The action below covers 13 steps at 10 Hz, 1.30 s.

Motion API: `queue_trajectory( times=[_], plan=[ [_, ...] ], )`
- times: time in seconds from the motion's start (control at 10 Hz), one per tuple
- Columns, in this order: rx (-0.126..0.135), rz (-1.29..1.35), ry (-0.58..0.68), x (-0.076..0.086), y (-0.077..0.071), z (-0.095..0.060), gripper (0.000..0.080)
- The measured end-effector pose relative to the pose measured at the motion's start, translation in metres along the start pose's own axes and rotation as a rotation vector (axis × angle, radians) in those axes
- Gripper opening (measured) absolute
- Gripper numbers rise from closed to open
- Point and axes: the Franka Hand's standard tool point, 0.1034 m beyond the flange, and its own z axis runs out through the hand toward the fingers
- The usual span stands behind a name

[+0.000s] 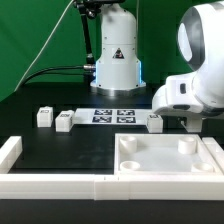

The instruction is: Assemble one leg

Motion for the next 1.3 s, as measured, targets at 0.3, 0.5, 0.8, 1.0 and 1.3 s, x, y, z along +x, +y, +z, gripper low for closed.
queue_trajectory(
  times=[0.3,0.5,0.8,1.0,1.3],
  plan=[
    [-0.003,-0.021,0.018,-0.026,0.012,-0.045,0.0288],
    [0.001,-0.022,0.053,-0.033,0.016,-0.07,0.0288],
    [0.019,-0.025,0.161,-0.021,0.011,-0.068,0.0288],
    [0.044,-0.03,0.36,-0.018,0.008,-0.072,0.0289],
    [0.07,-0.069,0.609,-0.016,0.014,-0.086,0.0289]
  ],
)
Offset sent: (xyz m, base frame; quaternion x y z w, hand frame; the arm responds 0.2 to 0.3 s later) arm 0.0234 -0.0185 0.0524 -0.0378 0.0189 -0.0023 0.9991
